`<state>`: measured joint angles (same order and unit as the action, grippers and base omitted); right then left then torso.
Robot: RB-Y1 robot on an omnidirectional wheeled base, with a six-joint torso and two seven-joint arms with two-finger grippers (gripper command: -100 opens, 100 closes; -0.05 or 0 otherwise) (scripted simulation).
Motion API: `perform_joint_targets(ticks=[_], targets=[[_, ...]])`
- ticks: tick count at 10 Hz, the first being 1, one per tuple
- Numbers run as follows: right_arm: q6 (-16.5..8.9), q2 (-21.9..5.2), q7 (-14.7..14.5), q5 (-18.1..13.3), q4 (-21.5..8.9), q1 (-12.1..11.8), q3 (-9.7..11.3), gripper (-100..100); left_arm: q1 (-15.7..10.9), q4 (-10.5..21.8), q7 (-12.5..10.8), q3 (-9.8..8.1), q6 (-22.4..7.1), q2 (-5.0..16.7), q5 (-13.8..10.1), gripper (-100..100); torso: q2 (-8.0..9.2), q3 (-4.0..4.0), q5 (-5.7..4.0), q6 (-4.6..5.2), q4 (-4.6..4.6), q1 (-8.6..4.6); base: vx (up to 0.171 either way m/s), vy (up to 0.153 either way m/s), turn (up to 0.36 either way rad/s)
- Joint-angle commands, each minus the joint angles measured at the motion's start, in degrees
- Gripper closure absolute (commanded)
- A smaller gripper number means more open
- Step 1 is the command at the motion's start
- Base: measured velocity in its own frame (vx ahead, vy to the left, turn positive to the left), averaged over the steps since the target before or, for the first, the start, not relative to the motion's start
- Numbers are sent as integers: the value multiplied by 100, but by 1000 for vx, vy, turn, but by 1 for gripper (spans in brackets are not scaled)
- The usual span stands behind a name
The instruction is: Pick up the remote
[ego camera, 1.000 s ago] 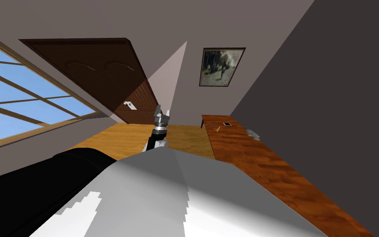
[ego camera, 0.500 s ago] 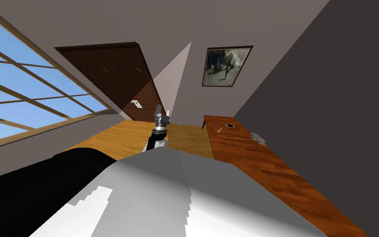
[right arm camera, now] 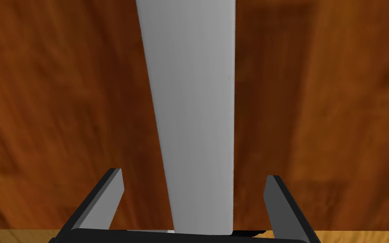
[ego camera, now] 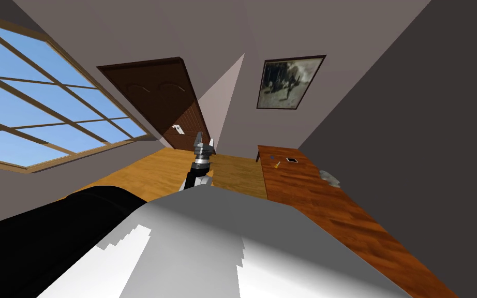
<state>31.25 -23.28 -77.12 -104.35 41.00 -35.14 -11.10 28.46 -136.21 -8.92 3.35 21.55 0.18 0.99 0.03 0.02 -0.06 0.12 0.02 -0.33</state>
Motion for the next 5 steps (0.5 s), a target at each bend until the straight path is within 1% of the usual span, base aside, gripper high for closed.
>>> perform_joint_targets(ticks=[1,2,3,4,5], targets=[[-37,-27,-205,-126,-222,155,39,-100,0,0,0,0,0,0,0,0,0,0,0,0,0,0,-27,-69,100],[-23,-18,-120,-78,-152,109,24,-100,0,0,0,0,0,0,0,0,2,1,-1,1,0,-4,-12,-34,22],[-29,-20,-153,-84,-172,121,26,0,1,0,0,0,0,0,0,0,-1,-1,1,3,0,8,-2,-7,-2],[-189,92,-122,-97,-282,211,111,-100,1,0,0,0,0,0,0,0,-4,-2,3,3,-1,18,-16,-35,32],[-296,167,-104,-106,-357,273,167,-100,0,0,0,0,0,0,0,0,-2,-1,2,2,-1,12,-21,-73,45]])
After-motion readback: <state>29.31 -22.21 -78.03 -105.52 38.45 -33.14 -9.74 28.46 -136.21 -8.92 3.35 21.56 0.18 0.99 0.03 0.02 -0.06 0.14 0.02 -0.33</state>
